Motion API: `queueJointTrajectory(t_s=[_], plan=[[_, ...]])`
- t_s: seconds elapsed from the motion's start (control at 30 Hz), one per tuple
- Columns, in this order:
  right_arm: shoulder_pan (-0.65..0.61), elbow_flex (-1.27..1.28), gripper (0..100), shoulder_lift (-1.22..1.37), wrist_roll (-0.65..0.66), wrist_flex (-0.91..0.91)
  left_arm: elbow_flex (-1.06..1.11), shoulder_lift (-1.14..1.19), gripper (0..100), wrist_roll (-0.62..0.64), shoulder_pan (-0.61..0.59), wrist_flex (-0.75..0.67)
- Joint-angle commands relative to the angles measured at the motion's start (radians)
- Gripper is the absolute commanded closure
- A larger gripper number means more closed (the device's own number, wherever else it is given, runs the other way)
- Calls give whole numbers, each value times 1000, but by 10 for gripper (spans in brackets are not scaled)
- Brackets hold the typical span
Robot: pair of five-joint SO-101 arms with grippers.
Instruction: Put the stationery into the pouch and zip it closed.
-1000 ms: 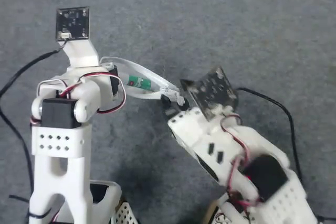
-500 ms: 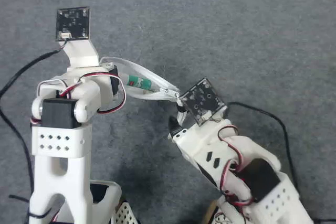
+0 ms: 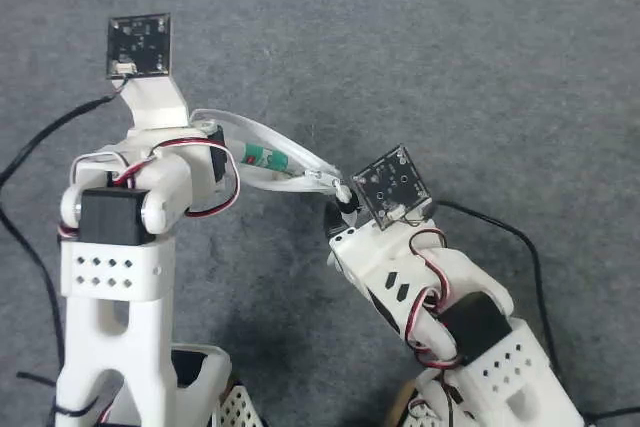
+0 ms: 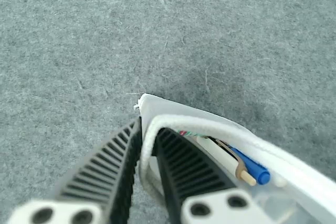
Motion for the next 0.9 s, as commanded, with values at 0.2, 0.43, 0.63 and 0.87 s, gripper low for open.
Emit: queueJointTrajectory(t_s=[0.2, 0.43, 0.63, 0.87], plan=[[19, 14, 822, -8, -5, -62, 2, 18, 988, 9, 8, -2], [21, 120, 834, -16, 12, -208, 2, 18, 988, 9, 8, 2], [19, 115, 995, -38, 58, -216, 4, 20, 988, 8, 8, 0], [13, 115, 994, -260, 152, -51, 4, 18, 988, 5, 2, -3]])
